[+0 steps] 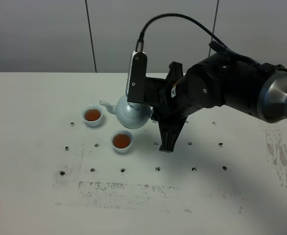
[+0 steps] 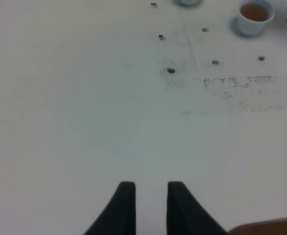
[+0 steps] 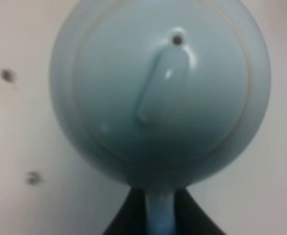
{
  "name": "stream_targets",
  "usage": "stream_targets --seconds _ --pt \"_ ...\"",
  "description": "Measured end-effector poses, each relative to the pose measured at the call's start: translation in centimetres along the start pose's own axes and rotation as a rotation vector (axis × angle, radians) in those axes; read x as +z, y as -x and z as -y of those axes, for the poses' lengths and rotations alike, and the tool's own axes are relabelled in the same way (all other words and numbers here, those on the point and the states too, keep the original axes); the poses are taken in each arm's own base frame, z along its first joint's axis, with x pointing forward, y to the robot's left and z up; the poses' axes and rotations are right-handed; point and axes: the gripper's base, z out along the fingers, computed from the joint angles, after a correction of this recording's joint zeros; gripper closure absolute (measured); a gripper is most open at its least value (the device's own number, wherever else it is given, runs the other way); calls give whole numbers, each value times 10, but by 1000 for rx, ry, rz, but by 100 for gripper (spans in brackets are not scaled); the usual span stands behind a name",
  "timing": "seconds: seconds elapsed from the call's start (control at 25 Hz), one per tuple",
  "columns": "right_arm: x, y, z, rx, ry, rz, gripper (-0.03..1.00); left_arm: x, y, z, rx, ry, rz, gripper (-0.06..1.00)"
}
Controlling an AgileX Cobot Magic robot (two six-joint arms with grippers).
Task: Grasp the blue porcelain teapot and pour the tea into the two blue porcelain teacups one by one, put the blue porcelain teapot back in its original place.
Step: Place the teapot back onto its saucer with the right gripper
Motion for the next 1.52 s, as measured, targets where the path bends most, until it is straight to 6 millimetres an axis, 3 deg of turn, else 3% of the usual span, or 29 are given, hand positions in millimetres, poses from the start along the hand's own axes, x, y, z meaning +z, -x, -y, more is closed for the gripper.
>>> stream_targets --seconds 0.24,0.44,0.64,1.08,1.52 --pt "3 -9 -30 466 89 -6 91 0 0 0 0 0 0 72" --pt "12 -13 -52 681 138 -49 91 0 0 0 0 0 0 72" --pt "19 -17 -57 777 127 -44 91 0 0 0 0 0 0 72" --pt "56 -30 -69 848 133 -137 91 0 0 0 0 0 0 72" --pt "47 -28 -65 838 114 -118 91 0 0 0 0 0 -1 72"
